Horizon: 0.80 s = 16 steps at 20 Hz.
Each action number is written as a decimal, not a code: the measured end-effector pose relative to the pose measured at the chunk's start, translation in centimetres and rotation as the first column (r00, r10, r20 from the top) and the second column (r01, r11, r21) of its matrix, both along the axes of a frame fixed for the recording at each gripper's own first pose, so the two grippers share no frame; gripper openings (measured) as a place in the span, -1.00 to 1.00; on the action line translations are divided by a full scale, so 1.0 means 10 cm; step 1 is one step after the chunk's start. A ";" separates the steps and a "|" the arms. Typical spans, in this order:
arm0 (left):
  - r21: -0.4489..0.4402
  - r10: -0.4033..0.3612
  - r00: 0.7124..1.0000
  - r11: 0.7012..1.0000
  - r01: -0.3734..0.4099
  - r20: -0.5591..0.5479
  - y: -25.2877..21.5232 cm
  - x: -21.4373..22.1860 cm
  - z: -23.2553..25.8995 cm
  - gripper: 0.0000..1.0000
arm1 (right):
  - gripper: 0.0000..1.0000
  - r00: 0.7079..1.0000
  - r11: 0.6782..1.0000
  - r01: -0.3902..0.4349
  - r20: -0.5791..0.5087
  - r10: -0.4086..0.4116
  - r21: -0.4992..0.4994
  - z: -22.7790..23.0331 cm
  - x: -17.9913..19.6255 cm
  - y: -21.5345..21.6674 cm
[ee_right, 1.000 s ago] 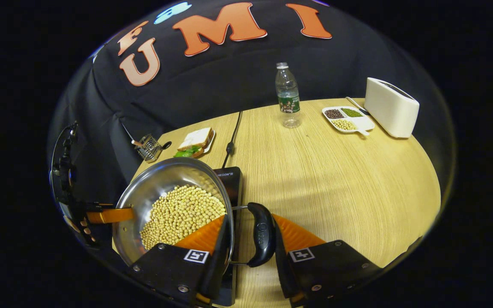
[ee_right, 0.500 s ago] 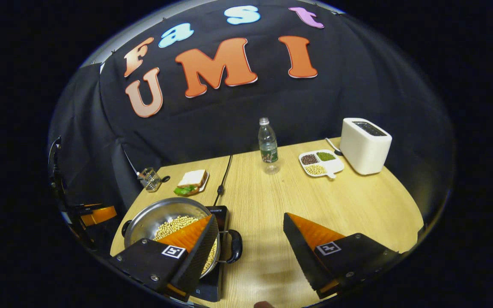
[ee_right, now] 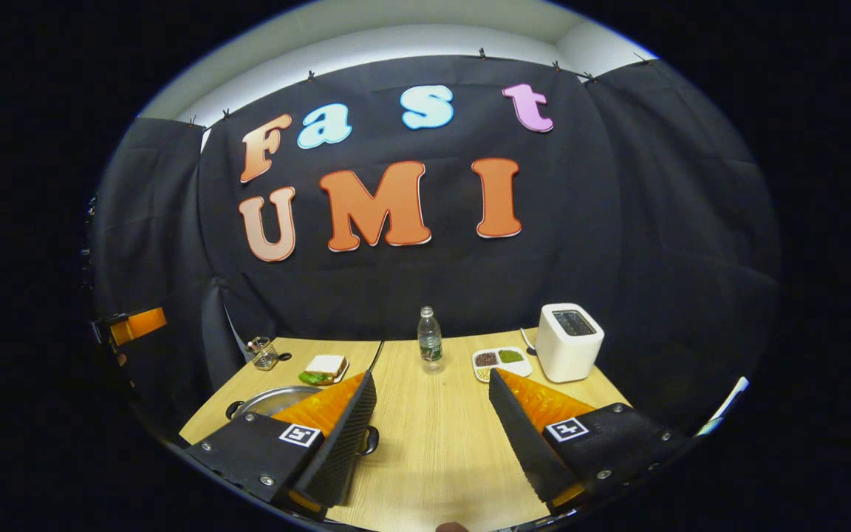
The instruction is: First push the handle of the pot to place it horizontally, then grasp the pot with both hands and set it on the induction cooktop.
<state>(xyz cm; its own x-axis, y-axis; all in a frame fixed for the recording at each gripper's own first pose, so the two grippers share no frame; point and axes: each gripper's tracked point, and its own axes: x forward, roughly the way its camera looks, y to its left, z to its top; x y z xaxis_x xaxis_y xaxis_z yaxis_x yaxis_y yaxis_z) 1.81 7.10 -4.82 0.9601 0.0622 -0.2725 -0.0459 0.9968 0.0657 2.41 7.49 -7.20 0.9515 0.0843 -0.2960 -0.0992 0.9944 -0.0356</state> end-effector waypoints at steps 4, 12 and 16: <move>-0.144 -0.019 0.997 0.989 0.030 0.078 -0.27 -0.12 0.49 0.96 | 0.90 0.995 0.999 0.039 0.094 -0.042 0.034 0.39 -0.16 -0.27; -0.068 -0.043 0.986 0.996 0.055 0.161 -0.53 -0.31 0.89 0.94 | 0.90 0.987 0.994 0.083 0.132 -0.091 0.069 0.51 -0.27 -0.65; -0.066 -0.058 0.987 0.995 0.068 0.151 -0.66 -0.25 0.89 0.94 | 0.91 0.989 0.994 0.072 0.125 -0.082 0.077 0.46 -0.30 -0.68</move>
<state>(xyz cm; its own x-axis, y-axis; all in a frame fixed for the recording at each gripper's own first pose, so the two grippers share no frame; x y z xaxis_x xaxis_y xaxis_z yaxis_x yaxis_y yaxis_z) -0.73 0.51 4.11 0.9917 -0.0138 -0.1276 0.0129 0.9999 -0.0079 -0.58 0.67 -2.56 0.9855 0.0260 -0.1679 -0.0215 0.9994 0.0287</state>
